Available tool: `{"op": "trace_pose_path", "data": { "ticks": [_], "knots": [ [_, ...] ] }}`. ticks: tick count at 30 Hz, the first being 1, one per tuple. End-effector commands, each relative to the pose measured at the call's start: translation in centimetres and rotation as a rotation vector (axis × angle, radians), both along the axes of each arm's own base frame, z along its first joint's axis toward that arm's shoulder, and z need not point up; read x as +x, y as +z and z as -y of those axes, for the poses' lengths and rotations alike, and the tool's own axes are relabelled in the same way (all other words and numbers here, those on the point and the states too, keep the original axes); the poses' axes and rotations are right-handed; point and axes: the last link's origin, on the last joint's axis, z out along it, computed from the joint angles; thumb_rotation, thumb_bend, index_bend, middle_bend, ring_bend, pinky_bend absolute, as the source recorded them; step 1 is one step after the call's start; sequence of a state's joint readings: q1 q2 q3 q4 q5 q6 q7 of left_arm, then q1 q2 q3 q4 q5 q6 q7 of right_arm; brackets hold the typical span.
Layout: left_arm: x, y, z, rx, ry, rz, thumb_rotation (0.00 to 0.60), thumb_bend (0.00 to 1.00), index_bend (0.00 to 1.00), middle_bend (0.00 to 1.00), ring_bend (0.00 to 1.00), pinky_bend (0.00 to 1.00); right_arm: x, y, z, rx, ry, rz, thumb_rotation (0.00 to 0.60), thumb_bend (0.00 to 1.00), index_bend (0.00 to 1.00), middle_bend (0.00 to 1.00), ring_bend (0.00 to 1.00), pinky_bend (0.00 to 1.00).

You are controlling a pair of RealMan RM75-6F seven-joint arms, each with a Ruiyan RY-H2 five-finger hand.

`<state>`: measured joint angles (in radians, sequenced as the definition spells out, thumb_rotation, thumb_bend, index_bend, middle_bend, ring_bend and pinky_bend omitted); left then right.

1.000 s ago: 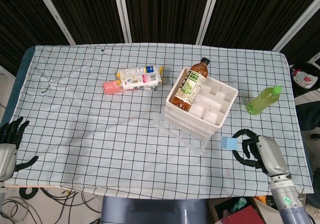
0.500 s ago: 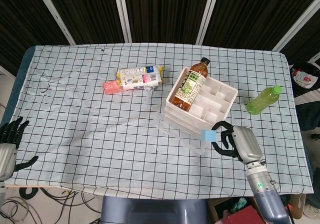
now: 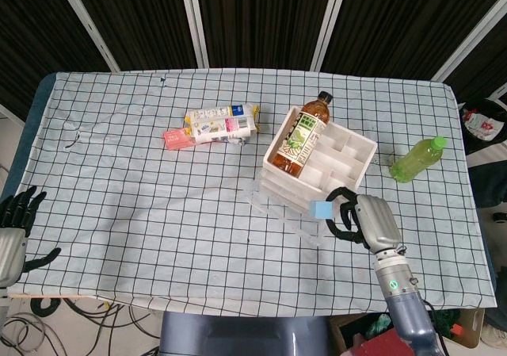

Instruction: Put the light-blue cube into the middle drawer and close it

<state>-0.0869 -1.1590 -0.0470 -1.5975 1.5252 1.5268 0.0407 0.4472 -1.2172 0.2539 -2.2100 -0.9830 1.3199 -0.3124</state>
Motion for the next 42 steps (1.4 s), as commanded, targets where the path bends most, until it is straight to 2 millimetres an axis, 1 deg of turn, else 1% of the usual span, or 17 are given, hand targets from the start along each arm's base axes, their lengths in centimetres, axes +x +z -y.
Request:
{"op": "trace_pose_path", "data": {
  "ticks": [1,3,5,12,17,18,19,21,24,26,30,35,39,42],
  "knots": [
    [0.0,0.0,0.0,0.001,0.000,0.000,0.600,0.04,0.00,0.00,0.00,0.00,-0.1,-0.4,0.2,0.003,-0.006,-0.008,0.600,0.30,0.47,0.82,0.88,0.82],
    [0.0,0.0,0.0,0.002,0.000,0.000,0.600,0.04,0.00,0.00,0.00,0.00,-0.2,-0.4,0.3,-0.002,-0.009,-0.015,0.600,0.30,0.38,0.82,0.88,0.82],
    [0.0,0.0,0.0,0.001,0.001,0.001,0.600,0.04,0.00,0.00,0.00,0.00,-0.2,-0.4,0.3,-0.007,-0.012,-0.015,0.600,0.30,0.33,0.82,0.89,0.82],
    [0.0,0.0,0.0,0.001,-0.001,0.003,0.600,0.04,0.00,0.00,0.00,0.00,-0.5,-0.3,0.1,-0.010,-0.019,-0.003,0.600,0.30,0.29,0.82,0.88,0.82],
    [0.0,0.0,0.0,0.002,-0.001,0.001,0.600,0.04,0.00,0.00,0.00,0.00,-0.4,-0.1,-0.2,-0.007,-0.013,0.012,0.600,0.30,0.29,0.82,0.88,0.82],
    [0.0,0.0,0.0,0.002,-0.001,0.001,0.600,0.04,0.00,0.00,0.00,0.00,-0.4,-0.1,-0.3,-0.005,-0.011,0.019,0.600,0.30,0.30,0.82,0.88,0.82],
    [0.0,0.0,0.0,0.002,0.000,0.000,0.600,0.04,0.00,0.00,0.00,0.00,-0.3,0.0,-0.5,-0.004,-0.009,0.027,0.600,0.30,0.33,0.82,0.88,0.82],
    [0.0,0.0,0.0,0.002,0.000,-0.001,0.600,0.05,0.00,0.00,0.00,0.00,-0.1,0.1,-0.8,0.000,0.001,0.049,0.600,0.31,0.47,0.81,0.88,0.82],
    [0.1,0.0,0.0,0.004,-0.003,-0.002,0.600,0.05,0.00,0.00,0.00,0.00,0.1,0.2,-1.7,0.028,0.027,0.074,0.600,0.32,0.58,0.81,0.87,0.82],
    [0.1,0.0,0.0,0.004,-0.004,-0.003,0.600,0.05,0.00,0.00,0.00,0.00,0.2,0.3,-2.5,0.055,0.043,0.090,0.600,0.32,0.61,0.81,0.87,0.82],
    [0.0,0.0,0.1,0.004,-0.004,-0.005,0.600,0.05,0.00,0.00,0.00,0.00,0.2,0.3,-4.3,0.121,0.058,0.124,0.600,0.35,0.65,0.81,0.87,0.82],
    [0.1,-0.1,0.1,0.002,-0.007,-0.009,0.600,0.05,0.00,0.00,0.00,0.00,0.1,-0.3,-6.6,0.209,0.078,0.129,0.600,0.36,0.70,0.81,0.87,0.82],
    [0.1,-0.1,0.1,0.003,-0.010,-0.010,0.600,0.05,0.00,0.00,0.00,0.00,0.1,-1.1,-7.4,0.254,0.097,0.119,0.600,0.36,0.74,0.81,0.87,0.82],
    [0.1,-0.1,0.1,0.004,-0.009,-0.010,0.600,0.05,0.00,0.00,0.00,0.00,0.3,-1.9,-7.7,0.279,0.104,0.117,0.600,0.36,0.74,0.81,0.87,0.82]
  ]
}}
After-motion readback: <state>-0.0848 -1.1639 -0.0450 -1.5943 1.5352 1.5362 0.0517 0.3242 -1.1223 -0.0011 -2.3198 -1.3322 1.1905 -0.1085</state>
